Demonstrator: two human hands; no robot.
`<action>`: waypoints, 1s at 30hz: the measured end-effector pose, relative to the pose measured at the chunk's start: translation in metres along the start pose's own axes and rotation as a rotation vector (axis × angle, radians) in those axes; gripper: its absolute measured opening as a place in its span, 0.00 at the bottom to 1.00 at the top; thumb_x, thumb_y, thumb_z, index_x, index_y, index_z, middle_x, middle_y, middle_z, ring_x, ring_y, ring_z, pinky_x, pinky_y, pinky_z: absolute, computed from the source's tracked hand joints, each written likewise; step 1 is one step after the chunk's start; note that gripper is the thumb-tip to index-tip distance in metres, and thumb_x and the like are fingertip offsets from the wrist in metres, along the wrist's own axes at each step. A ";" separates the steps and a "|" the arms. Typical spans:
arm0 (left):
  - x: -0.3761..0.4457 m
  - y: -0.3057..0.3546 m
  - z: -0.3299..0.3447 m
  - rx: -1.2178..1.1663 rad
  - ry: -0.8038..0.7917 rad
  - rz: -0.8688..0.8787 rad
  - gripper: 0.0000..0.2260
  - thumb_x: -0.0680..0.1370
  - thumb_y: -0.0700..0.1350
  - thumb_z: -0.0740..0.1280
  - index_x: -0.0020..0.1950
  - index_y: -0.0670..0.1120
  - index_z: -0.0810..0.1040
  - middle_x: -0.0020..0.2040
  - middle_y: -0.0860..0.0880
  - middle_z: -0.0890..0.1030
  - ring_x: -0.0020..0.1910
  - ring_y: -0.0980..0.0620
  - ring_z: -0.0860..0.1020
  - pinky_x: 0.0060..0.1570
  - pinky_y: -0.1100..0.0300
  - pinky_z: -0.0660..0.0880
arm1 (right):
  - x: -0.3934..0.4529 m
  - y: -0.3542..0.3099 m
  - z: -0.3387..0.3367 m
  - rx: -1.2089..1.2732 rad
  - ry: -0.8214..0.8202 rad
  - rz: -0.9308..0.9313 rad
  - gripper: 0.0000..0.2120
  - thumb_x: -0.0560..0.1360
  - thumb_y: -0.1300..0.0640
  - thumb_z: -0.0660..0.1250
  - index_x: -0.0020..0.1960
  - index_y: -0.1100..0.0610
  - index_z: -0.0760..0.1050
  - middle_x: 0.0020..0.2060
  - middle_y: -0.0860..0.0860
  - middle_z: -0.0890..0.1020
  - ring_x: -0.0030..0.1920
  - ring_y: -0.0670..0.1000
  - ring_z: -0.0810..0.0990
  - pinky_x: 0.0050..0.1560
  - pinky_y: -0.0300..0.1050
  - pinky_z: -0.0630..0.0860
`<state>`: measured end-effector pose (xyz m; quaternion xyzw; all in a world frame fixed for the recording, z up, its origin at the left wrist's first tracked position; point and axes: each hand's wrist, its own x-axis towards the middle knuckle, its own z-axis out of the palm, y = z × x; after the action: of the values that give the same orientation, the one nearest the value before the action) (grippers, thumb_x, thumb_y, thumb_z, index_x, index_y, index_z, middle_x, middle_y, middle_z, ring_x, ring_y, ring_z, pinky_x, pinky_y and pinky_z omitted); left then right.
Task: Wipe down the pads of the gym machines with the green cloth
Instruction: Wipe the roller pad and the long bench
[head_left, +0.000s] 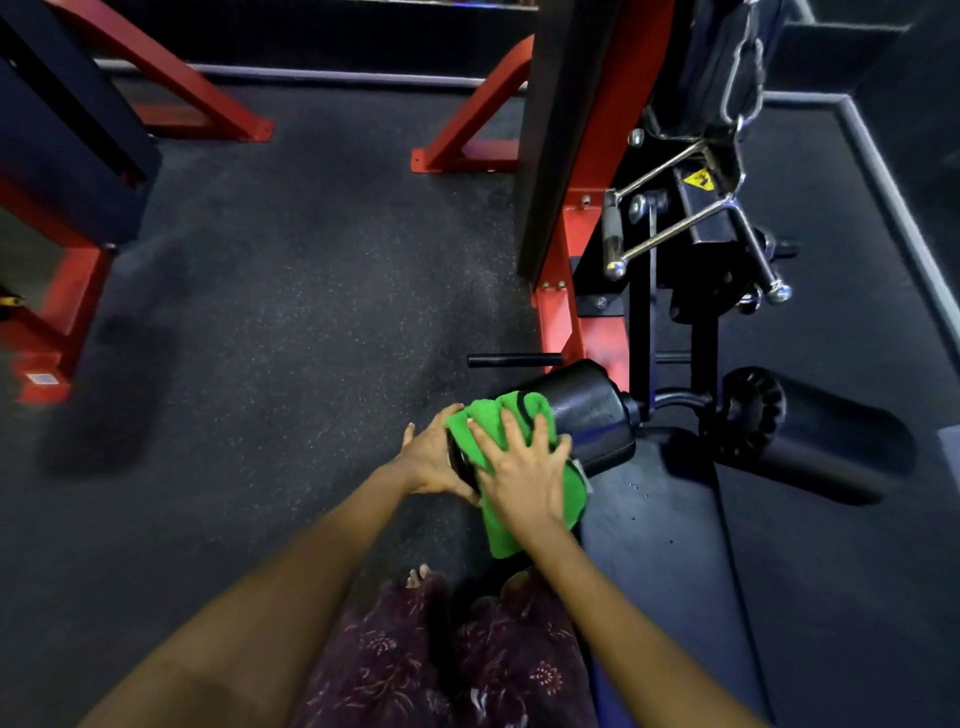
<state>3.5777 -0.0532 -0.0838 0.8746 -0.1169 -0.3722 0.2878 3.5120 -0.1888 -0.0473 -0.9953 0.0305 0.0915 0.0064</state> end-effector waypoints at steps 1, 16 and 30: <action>0.000 0.001 -0.002 0.026 0.000 -0.001 0.60 0.58 0.55 0.81 0.78 0.48 0.46 0.77 0.52 0.57 0.75 0.53 0.56 0.72 0.45 0.34 | 0.007 0.015 -0.004 -0.001 0.018 0.014 0.31 0.66 0.38 0.73 0.67 0.37 0.70 0.65 0.51 0.76 0.64 0.63 0.72 0.56 0.70 0.70; -0.008 0.013 0.018 0.296 0.072 -0.041 0.54 0.65 0.59 0.74 0.78 0.46 0.42 0.78 0.48 0.48 0.77 0.50 0.44 0.69 0.40 0.31 | 0.009 -0.005 -0.009 -0.017 -0.083 -0.018 0.29 0.61 0.41 0.78 0.61 0.42 0.78 0.60 0.54 0.80 0.58 0.64 0.78 0.52 0.69 0.73; -0.028 0.034 0.038 0.363 0.157 -0.164 0.51 0.74 0.52 0.70 0.74 0.41 0.29 0.77 0.47 0.34 0.76 0.49 0.37 0.70 0.42 0.33 | 0.057 -0.012 -0.026 -0.045 -0.140 0.094 0.22 0.77 0.44 0.58 0.69 0.49 0.70 0.69 0.56 0.69 0.70 0.63 0.60 0.69 0.61 0.55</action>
<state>3.5315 -0.0849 -0.0689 0.9450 -0.0874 -0.2981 0.1026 3.5732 -0.1809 -0.0320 -0.9838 0.0746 0.1618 -0.0180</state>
